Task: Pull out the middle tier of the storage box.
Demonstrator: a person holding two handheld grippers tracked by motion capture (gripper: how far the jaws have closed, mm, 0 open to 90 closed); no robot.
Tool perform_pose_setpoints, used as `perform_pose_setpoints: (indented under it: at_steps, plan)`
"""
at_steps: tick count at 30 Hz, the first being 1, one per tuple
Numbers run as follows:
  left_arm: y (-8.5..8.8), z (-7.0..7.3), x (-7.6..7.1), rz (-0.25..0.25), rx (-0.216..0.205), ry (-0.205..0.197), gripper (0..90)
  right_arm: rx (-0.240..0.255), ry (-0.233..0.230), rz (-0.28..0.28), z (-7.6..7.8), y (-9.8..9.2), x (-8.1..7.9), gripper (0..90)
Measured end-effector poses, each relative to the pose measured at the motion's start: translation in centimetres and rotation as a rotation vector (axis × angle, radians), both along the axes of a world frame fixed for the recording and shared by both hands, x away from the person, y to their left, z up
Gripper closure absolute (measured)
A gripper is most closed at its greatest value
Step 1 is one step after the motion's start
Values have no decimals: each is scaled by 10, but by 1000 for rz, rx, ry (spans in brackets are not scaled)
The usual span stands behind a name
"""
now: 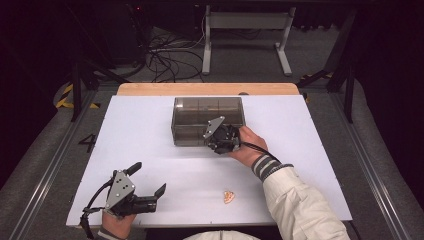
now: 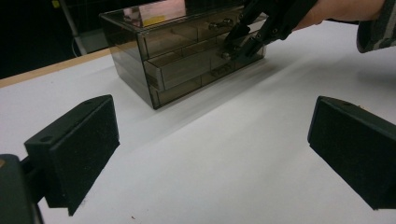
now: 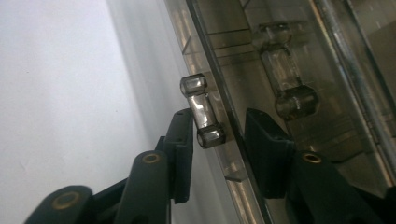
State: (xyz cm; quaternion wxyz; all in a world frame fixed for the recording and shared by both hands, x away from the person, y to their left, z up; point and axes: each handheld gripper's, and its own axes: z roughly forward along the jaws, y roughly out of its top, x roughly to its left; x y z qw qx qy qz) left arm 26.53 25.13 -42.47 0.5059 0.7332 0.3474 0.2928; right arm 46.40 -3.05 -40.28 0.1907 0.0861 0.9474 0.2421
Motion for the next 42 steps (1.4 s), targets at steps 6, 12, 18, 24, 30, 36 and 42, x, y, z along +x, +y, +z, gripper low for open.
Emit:
perform_pose_setpoints:
  at_steps: [6, 12, 18, 24, 30, 36, 42]
  plan:
    - [0, 0, 0, 0, 0, 0, 26, -1, -13, -5, 0, 0, -1, 646]
    - [0, 0, 0, 0, 0, 0, 27, -16, -12, -4, 2, 2, -6, 656]
    - [0, 0, 0, 1, 0, 0, 27, -26, -3, 7, 4, 3, -14, 662]
    - [-1, 0, 0, 0, -2, 3, 27, -22, 7, 25, 9, 2, -25, 669]
    - [-1, 0, 0, -1, 4, 2, 27, -37, 14, 40, 11, 2, -34, 673]
    - [-1, 0, 0, -1, 3, 2, 27, -52, 19, 51, 11, 2, -39, 679]
    - [-1, -1, 0, 0, 0, 8, 27, -43, 30, 57, 8, 0, -41, 680]
